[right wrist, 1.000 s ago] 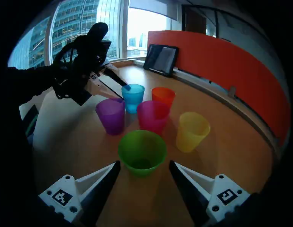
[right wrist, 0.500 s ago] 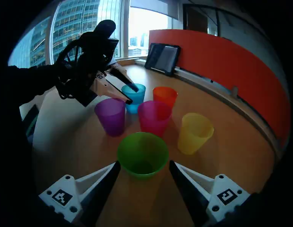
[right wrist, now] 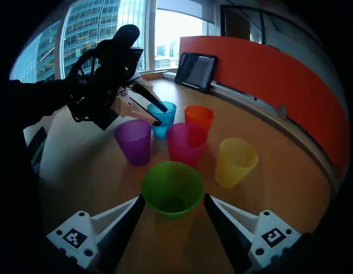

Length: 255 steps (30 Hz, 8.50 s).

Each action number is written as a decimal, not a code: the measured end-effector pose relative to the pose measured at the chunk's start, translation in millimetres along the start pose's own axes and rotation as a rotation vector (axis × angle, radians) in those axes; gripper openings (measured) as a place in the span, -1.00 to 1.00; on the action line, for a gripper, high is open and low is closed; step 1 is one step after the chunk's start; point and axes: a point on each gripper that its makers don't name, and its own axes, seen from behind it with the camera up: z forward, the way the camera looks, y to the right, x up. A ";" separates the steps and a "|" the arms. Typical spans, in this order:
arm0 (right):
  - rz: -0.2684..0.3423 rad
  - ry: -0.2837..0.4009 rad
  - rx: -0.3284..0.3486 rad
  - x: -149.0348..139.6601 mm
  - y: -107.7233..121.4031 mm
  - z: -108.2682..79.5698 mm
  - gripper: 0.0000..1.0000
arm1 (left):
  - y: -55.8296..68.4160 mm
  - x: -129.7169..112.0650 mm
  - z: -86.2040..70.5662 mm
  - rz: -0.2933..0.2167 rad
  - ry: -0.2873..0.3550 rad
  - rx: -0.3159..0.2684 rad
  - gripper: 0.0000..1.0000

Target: Pour water

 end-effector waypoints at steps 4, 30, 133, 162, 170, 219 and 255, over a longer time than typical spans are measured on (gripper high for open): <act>0.002 0.002 0.000 0.7 -0.3 0.9 0.99 | -0.8 -0.1 -1.6 0.000 0.000 0.004 0.73; 0.029 0.065 -0.009 24.2 -2.1 0.5 0.85 | -0.1 24.6 -39.3 -0.017 0.082 0.030 0.73; -0.063 0.583 0.065 217.2 -65.8 -44.8 0.84 | 69.7 193.4 -236.3 0.413 0.601 0.336 0.72; -0.067 0.587 0.111 219.1 -80.4 -32.6 0.83 | 72.2 226.6 -246.8 0.701 0.529 0.480 0.73; -0.071 0.588 0.118 220.0 -84.2 -32.1 0.83 | 71.6 234.6 -246.8 0.782 0.515 0.514 0.73; -0.091 0.589 0.129 222.6 -87.8 -33.7 0.82 | 82.8 254.3 -256.3 1.046 0.491 0.626 0.73; -0.100 0.603 0.119 226.8 -87.6 -34.9 0.81 | 91.3 270.9 -267.0 1.197 0.471 0.700 0.73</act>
